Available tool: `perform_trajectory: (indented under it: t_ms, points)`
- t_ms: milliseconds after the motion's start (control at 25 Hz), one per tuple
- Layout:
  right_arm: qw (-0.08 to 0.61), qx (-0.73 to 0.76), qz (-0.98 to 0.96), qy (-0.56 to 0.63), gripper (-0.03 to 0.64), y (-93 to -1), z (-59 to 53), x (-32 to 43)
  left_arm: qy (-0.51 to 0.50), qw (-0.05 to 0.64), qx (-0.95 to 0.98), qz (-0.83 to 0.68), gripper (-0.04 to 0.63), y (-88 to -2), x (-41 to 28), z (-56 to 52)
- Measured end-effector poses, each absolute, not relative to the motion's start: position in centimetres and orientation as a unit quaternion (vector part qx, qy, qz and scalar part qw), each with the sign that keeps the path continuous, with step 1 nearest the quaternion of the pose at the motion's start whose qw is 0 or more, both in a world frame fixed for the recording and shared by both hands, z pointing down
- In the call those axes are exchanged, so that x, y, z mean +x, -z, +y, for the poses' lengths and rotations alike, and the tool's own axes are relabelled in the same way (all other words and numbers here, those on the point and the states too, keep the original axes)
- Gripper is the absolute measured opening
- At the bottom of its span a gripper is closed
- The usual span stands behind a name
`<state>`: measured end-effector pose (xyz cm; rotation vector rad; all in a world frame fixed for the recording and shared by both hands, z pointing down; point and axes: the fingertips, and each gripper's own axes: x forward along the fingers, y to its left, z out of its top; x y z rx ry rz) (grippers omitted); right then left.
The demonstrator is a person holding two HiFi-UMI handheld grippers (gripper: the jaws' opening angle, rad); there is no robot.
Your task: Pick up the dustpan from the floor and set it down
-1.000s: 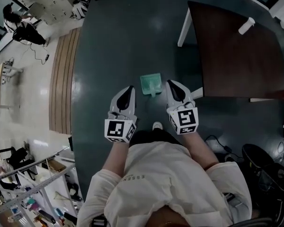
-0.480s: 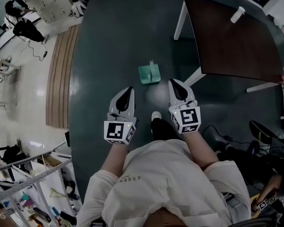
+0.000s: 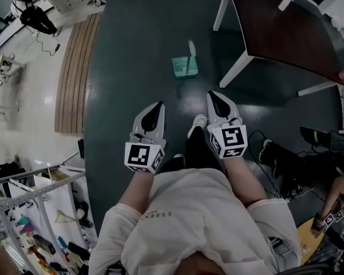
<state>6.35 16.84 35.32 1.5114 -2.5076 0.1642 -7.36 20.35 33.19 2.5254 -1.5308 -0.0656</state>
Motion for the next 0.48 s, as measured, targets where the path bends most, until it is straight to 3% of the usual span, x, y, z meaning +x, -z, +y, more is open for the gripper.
perform_trajectory:
  t_ms: [480]
  points:
    - [0.111,0.511,-0.849,-0.075,-0.011,-35.8,23.6,6.5,0.035,0.069,0.854,-0.514,0.014,-31.3,-7.5,26.3]
